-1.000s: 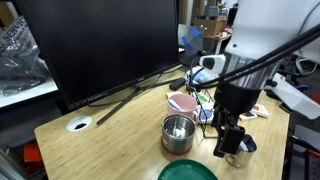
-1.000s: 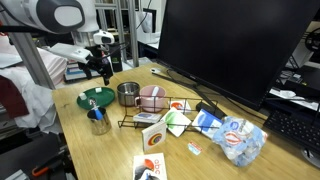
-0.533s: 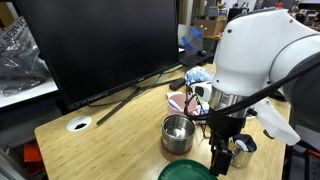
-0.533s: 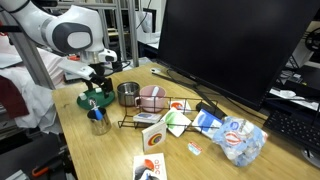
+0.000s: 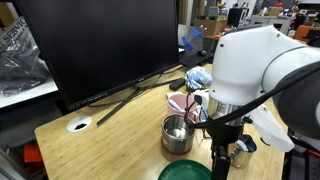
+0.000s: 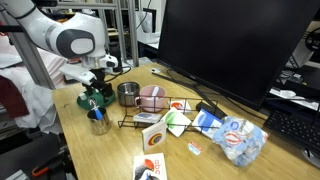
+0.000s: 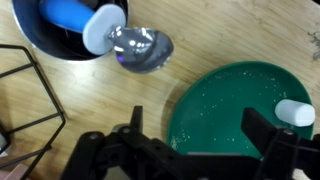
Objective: Move the green plate to the right of the black book rack
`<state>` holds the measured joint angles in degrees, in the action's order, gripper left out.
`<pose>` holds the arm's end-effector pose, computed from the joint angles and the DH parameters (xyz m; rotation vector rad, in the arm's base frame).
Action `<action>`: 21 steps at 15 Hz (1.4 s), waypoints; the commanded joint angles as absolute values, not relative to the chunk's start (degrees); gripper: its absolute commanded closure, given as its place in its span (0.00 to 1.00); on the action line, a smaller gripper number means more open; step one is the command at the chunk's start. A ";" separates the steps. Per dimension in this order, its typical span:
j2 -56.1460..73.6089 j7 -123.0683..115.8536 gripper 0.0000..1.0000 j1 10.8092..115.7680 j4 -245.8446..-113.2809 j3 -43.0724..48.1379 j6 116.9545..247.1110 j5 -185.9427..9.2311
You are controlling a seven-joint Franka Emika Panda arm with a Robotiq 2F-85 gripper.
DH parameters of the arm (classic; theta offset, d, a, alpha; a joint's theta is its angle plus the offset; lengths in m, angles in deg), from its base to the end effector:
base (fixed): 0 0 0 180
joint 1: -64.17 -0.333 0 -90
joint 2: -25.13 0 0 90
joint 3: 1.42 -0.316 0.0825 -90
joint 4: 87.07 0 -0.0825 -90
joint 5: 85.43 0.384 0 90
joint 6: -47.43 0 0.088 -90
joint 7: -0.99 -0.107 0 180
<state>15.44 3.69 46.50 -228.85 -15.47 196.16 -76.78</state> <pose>0.4028 0.2489 0.2238 -2.9557 -0.7035 0.1110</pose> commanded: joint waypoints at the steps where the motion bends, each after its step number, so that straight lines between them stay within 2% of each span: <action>1: 10.56 2.67 0.00 47.84 -226.75 -16.23 198.18 -76.80; 11: 5.85 -4.55 0.00 46.70 -225.92 -14.02 204.48 -80.43; 13: 5.71 -6.05 0.05 46.57 -225.78 -13.57 204.51 -81.76; 14: 5.69 -6.60 0.14 46.55 -225.75 -13.45 204.54 -82.28; 15: 5.67 -7.04 0.30 46.55 -225.70 -13.37 204.53 -82.69; 16: 5.57 -7.50 0.40 46.50 -225.61 -13.23 204.53 -83.11; 19: 5.44 -8.28 0.59 46.49 -225.40 -13.20 204.42 -83.73; 21: 5.36 -8.55 0.66 46.52 -225.26 -13.26 204.31 -83.98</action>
<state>6.24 -7.19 47.03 -226.09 -13.88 203.66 -82.83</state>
